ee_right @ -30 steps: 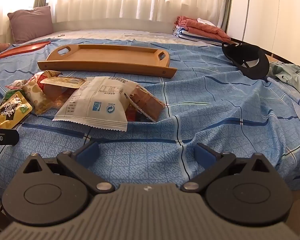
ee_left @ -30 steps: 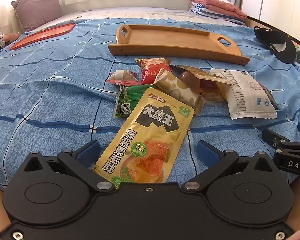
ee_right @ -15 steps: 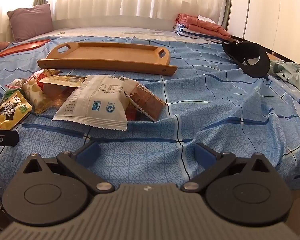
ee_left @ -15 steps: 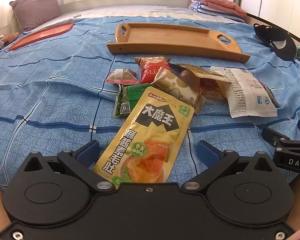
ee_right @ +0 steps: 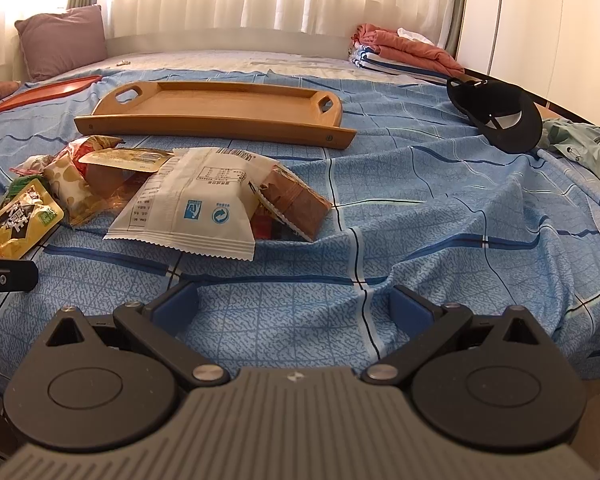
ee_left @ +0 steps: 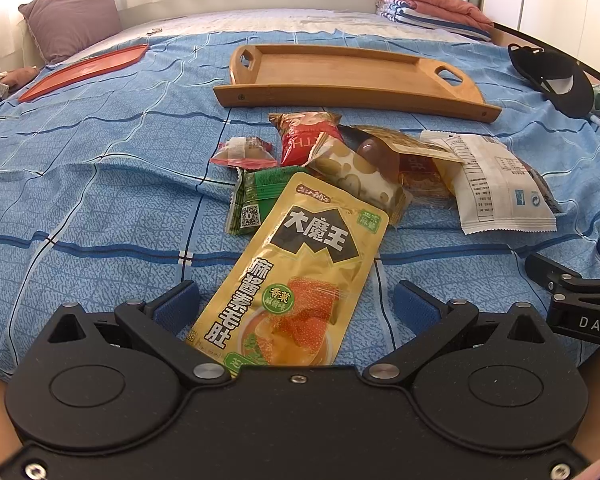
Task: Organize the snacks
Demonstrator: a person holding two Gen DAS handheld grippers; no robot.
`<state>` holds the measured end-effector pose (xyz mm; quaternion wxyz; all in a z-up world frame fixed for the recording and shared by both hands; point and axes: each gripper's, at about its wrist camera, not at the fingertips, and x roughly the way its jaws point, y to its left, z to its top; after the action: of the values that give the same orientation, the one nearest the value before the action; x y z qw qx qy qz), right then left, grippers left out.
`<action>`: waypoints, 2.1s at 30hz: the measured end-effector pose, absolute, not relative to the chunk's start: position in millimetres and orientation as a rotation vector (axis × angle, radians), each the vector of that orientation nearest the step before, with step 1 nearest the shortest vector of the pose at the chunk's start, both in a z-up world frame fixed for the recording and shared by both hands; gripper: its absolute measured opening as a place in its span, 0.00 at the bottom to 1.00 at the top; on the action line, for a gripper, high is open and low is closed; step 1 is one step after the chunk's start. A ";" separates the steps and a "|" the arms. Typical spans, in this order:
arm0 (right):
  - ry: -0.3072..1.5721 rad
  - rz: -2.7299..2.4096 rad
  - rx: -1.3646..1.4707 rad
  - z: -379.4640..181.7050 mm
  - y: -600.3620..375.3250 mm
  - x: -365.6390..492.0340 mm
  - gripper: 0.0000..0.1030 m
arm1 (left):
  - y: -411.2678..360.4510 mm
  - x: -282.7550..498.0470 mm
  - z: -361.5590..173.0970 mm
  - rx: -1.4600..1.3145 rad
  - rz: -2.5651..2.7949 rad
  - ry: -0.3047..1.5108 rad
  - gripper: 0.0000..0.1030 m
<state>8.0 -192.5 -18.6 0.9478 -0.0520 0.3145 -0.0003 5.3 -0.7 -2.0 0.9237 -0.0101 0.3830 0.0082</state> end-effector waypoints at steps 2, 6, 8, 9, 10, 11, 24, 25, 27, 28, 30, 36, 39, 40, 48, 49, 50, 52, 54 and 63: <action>0.640 0.000 -0.107 -18.4 -192.2 8.2 1.00 | -1.0 5.2 -2.1 -0.019 0.017 0.785 1.00; 0.646 -0.002 -0.115 -19.8 -191.4 8.7 1.00 | -0.7 6.0 -2.5 -0.014 0.019 0.789 1.00; 0.649 -0.003 -0.119 -19.9 -190.6 9.4 1.00 | -1.8 7.1 -2.8 -0.011 0.021 0.795 1.00; 0.651 -0.004 -0.120 -19.3 -190.4 10.0 1.00 | -1.6 7.6 -2.9 -0.011 0.022 0.797 1.00; 0.653 -0.004 -0.119 -18.8 -190.4 10.2 1.00 | -1.1 7.7 -3.0 -0.012 0.022 0.797 1.00; 0.654 -0.004 -0.118 -18.6 -190.5 10.3 1.00 | -1.6 8.1 -3.2 -0.010 0.022 0.798 1.00; 0.660 -0.006 -0.117 -17.7 -190.6 11.7 1.00 | -1.8 8.3 -2.8 -0.010 0.023 0.798 1.00; 0.660 -0.006 -0.120 -17.6 -190.5 11.7 1.00 | -1.4 8.6 -2.9 -0.009 0.023 0.798 1.00; 0.661 -0.005 -0.121 -17.1 -190.6 11.9 1.00 | -1.8 8.3 -2.9 -0.010 0.023 0.798 1.00; 0.661 -0.004 -0.120 -17.4 -190.5 12.0 1.00 | -1.4 8.5 -3.0 -0.009 0.023 0.798 1.00; 0.660 -0.003 -0.120 -17.7 -190.5 11.9 1.00 | -1.6 8.4 -3.0 -0.010 0.022 0.798 1.00; 0.655 -0.002 -0.131 -18.5 -189.2 11.0 1.00 | -1.7 8.6 -2.7 -0.009 0.023 0.798 1.00; 0.658 0.000 -0.131 -18.3 -189.0 11.3 1.00 | -2.1 8.4 -2.6 -0.009 0.023 0.798 1.00; 0.658 -0.001 -0.132 -18.3 -188.9 11.4 1.00 | -1.7 8.6 -2.8 -0.009 0.023 0.798 1.00; 0.648 -0.010 -0.143 -18.6 -187.1 10.7 1.00 | -2.0 8.5 -2.7 -0.008 0.023 0.797 1.00; 0.643 -0.012 -0.143 -19.8 -186.5 10.0 1.00 | -1.9 8.5 -2.6 -0.008 0.023 0.797 1.00; 0.638 -0.014 -0.144 -20.6 -186.2 9.1 1.00 | -2.0 8.5 -2.2 -0.007 0.022 0.796 1.00; 0.631 -0.013 -0.143 -21.9 -186.6 7.6 1.00 | -1.3 8.7 -1.8 -0.006 0.020 0.793 1.00; 0.638 -0.012 -0.125 -21.6 -188.8 8.3 1.00 | -1.0 9.0 -2.0 -0.001 0.020 0.790 1.00; 0.653 -0.009 -0.070 -16.6 -195.1 9.4 1.00 | -2.3 3.6 -0.6 0.015 0.009 0.768 1.00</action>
<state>9.4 -195.1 -16.6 0.9465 -0.0343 0.3208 -0.0043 3.6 -2.3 -0.6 0.9272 0.0072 0.3745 0.0043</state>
